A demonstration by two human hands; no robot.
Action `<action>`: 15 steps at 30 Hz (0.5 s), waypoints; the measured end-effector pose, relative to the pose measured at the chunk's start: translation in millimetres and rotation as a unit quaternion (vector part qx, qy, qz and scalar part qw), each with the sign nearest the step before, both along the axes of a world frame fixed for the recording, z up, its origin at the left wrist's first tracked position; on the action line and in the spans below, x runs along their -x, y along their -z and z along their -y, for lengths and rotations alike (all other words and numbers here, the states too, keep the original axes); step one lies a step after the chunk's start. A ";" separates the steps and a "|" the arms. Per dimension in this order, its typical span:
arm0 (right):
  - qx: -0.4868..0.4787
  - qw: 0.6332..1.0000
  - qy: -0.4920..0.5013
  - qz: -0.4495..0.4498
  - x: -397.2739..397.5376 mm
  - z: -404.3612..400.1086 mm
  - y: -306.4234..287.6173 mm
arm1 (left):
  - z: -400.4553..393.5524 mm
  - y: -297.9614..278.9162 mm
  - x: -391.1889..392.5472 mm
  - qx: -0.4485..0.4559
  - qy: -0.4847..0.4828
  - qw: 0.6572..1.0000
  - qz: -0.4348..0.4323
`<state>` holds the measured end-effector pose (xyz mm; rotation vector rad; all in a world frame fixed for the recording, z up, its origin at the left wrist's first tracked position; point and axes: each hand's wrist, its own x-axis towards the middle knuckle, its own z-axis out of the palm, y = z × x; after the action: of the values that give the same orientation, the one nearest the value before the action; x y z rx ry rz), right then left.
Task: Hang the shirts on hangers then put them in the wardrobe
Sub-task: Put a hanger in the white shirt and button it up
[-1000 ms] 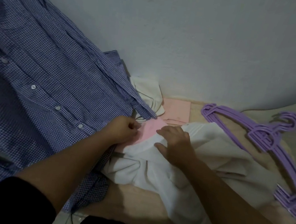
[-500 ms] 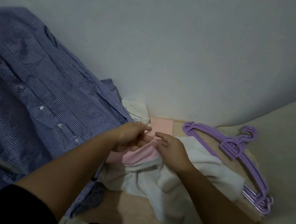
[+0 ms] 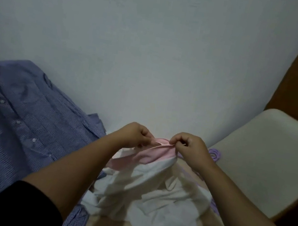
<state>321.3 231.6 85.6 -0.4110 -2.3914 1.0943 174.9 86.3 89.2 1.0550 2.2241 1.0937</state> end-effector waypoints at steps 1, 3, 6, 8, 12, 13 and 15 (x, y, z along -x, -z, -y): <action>-0.013 1.000 0.016 -0.001 -4.2 -0.8 -5.7 | -3.1 -10.1 -4.0 -0.009 0.002 1.000 -0.028; -0.031 0.999 0.041 0.007 -10.5 1.0 -15.7 | -10.7 -29.4 -14.3 -0.024 0.009 0.996 -0.089; -0.024 0.997 0.079 0.003 -17.9 10.5 -27.1 | -18.0 -52.5 -30.8 -0.046 0.035 0.987 -0.148; -0.038 0.992 0.118 -0.015 -22.1 16.0 -31.2 | -19.9 -63.9 -40.1 -0.056 0.042 0.982 -0.175; -0.073 0.984 0.163 -0.006 -28.2 20.0 -34.8 | -18.9 -83.0 -50.6 -0.070 0.035 0.971 -0.228; -0.063 0.984 0.165 -0.002 -30.9 19.5 -35.4 | -18.2 -87.2 -52.1 -0.068 0.037 0.968 -0.238; -0.052 0.986 0.157 0.022 -37.0 18.7 -36.9 | -16.4 -95.0 -54.9 -0.063 0.041 0.963 -0.259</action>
<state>358.2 212.9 122.4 -0.7518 -2.3085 0.8220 229.8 102.7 184.2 1.6281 2.4910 1.0194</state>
